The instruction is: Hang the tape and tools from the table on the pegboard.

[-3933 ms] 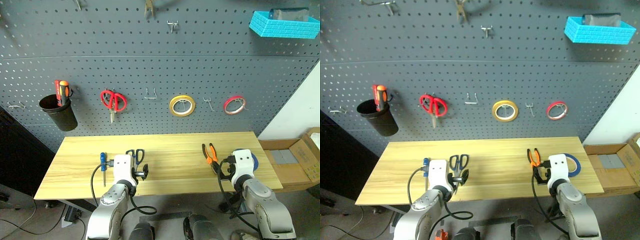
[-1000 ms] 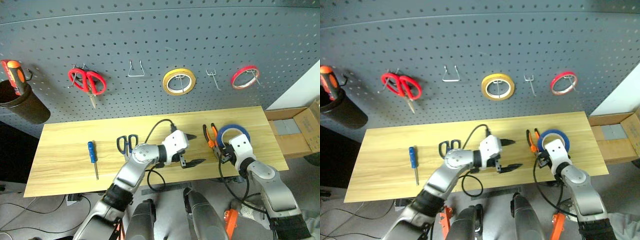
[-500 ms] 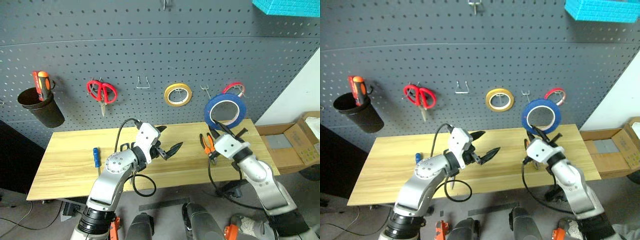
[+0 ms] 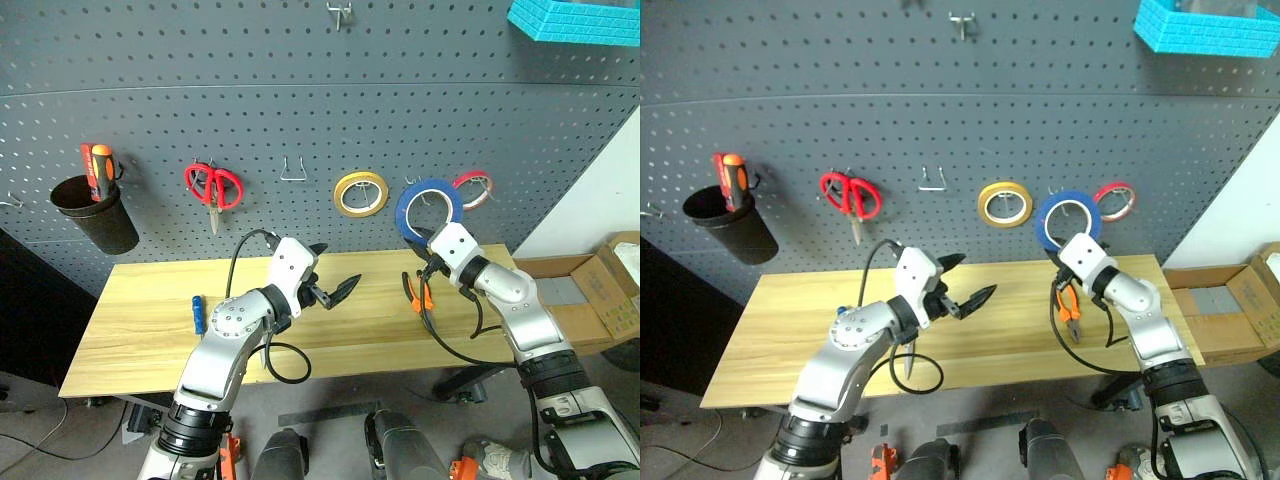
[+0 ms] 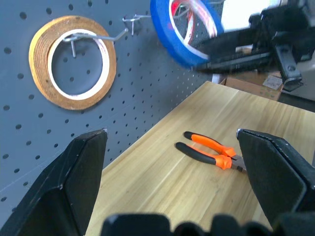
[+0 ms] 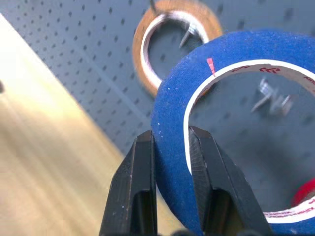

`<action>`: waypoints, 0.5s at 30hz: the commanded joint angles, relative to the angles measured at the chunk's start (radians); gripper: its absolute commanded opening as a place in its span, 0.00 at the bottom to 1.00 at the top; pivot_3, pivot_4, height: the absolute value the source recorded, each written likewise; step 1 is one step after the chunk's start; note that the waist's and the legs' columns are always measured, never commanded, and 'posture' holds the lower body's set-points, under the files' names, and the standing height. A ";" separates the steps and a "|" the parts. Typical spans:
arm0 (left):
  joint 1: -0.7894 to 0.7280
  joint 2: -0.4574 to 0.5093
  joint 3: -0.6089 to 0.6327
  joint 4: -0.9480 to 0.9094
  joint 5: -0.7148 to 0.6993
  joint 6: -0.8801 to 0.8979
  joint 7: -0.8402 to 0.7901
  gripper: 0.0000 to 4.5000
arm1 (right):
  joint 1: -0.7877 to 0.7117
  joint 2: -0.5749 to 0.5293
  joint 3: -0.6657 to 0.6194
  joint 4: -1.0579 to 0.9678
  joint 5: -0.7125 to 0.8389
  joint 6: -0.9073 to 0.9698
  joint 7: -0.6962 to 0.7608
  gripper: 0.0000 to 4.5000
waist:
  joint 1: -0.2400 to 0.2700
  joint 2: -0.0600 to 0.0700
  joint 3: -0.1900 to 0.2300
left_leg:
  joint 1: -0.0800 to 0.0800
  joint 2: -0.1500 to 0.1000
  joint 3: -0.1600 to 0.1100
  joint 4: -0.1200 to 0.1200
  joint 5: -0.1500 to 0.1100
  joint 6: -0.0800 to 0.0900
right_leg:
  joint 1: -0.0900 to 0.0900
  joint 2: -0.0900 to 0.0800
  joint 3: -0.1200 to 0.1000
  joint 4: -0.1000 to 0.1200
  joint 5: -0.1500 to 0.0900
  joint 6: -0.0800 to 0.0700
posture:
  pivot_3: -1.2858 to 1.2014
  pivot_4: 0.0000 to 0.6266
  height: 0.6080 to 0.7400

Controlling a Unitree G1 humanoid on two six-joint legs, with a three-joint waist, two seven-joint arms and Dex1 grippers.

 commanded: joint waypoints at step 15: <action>0.080 0.051 -0.027 0.008 0.005 -0.069 -0.036 1.00 | 0.218 0.039 -0.052 -0.325 0.077 0.443 -0.049 0.99 | -0.003 0.001 -0.001 | 0.000 0.000 0.000 0.000 0.000 0.001 | 0.000 0.000 0.000 0.000 -0.001 0.002 | 0.47 0.28 1.00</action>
